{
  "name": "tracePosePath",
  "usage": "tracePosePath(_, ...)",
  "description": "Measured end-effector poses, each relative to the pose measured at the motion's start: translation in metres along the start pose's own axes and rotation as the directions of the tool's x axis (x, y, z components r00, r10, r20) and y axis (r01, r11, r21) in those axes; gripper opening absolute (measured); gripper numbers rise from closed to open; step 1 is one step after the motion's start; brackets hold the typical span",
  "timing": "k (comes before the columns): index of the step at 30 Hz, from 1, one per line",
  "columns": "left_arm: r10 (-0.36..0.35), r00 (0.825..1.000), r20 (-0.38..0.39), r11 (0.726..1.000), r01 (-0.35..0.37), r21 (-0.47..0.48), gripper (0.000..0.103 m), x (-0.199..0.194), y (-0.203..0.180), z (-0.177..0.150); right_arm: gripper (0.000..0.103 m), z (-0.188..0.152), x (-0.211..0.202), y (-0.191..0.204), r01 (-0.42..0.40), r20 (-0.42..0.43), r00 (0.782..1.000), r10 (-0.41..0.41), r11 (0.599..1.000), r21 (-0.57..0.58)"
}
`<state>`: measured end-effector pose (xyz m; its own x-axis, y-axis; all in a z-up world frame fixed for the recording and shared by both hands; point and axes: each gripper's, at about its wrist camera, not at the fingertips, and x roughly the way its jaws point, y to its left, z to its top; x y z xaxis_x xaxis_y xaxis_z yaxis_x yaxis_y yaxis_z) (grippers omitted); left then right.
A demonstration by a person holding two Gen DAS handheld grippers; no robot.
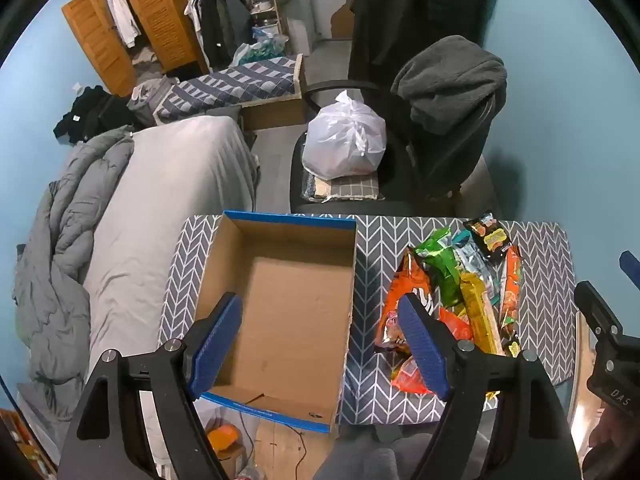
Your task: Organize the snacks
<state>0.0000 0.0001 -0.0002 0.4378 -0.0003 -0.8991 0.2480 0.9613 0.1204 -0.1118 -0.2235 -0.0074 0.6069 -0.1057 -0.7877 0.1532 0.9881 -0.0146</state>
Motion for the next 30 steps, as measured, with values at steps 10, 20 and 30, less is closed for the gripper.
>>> tracePosePath(10,0.022,1.000,0.020,1.000,-0.022,-0.006,0.081,0.002,0.008,-0.016,0.101,-0.003,0.001,0.007,-0.004,-0.012,1.000,0.004,1.000,-0.005)
tracePosePath(20,0.003,1.000,0.021,1.000,-0.003,-0.024,0.081,-0.005,0.007,-0.005,0.101,-0.012,0.002,0.012,-0.002,-0.020,1.000,0.001,1.000,-0.016)
tracePosePath(30,-0.008,0.999,0.031,1.000,0.008,-0.022,0.081,-0.007,0.008,-0.006,0.101,-0.015,0.000,0.012,0.003,-0.032,0.999,-0.004,1.000,-0.015)
